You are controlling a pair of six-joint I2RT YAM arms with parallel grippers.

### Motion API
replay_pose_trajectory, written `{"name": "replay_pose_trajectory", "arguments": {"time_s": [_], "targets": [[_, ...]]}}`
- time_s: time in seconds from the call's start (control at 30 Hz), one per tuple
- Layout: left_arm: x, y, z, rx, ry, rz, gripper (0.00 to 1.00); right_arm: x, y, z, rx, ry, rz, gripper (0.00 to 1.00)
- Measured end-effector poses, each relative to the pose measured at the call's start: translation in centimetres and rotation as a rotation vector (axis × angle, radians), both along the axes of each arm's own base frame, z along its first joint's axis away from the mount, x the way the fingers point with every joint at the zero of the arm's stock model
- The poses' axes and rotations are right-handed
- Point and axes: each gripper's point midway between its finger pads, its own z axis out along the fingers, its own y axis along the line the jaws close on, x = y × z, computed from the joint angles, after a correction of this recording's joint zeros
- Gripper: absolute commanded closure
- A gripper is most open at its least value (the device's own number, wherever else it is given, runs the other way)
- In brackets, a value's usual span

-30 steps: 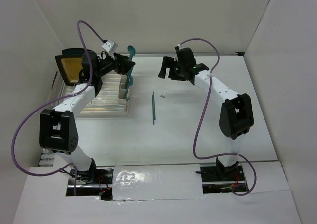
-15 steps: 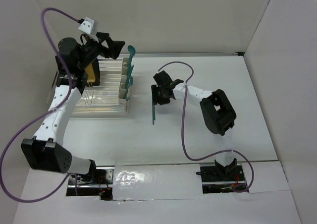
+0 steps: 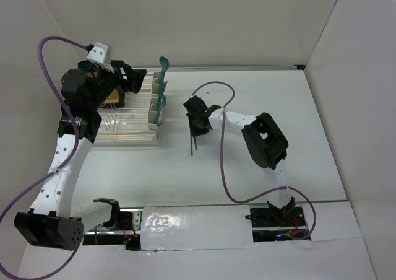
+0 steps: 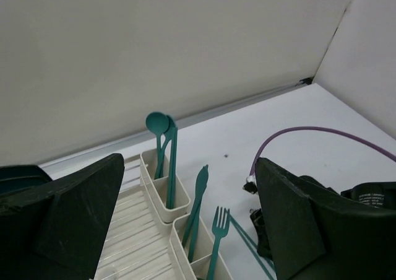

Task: Sort the eating utensils into containers

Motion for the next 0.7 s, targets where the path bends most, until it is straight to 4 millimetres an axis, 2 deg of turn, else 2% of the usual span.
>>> {"name": "replay_pose_trajectory", "arguments": {"time_s": [0.17, 0.33, 0.53, 0.6, 0.67, 0.7], "targets": [[0.0, 0.2, -1.1, 0.03, 0.017, 0.012, 0.0, 0.2, 0.0, -0.2, -0.043, -0.031, -0.013, 0.74], [-0.4, -0.1, -1.0, 0.064, 0.001, 0.006, 0.0, 1.5, 0.4, -0.4, -0.085, -0.086, -0.032, 1.0], [-0.4, 0.2, -2.6, 0.066, 0.069, 0.032, 0.0, 1.6, -0.4, -0.3, -0.031, -0.097, -0.058, 1.0], [-0.4, 0.3, -3.3, 0.06, 0.1, 0.038, 0.0, 1.5, -1.6, -0.2, 0.007, -0.083, -0.073, 1.0], [-0.3, 0.2, -4.0, 0.04, 0.142, 0.039, 0.01, 1.0, -3.6, -0.1, 0.041, -0.047, -0.094, 1.0], [-0.1, 0.1, -4.3, 0.027, 0.16, 0.039, 0.01, -0.2, -3.9, -1.0, 0.043, -0.007, -0.081, 1.0]]}}
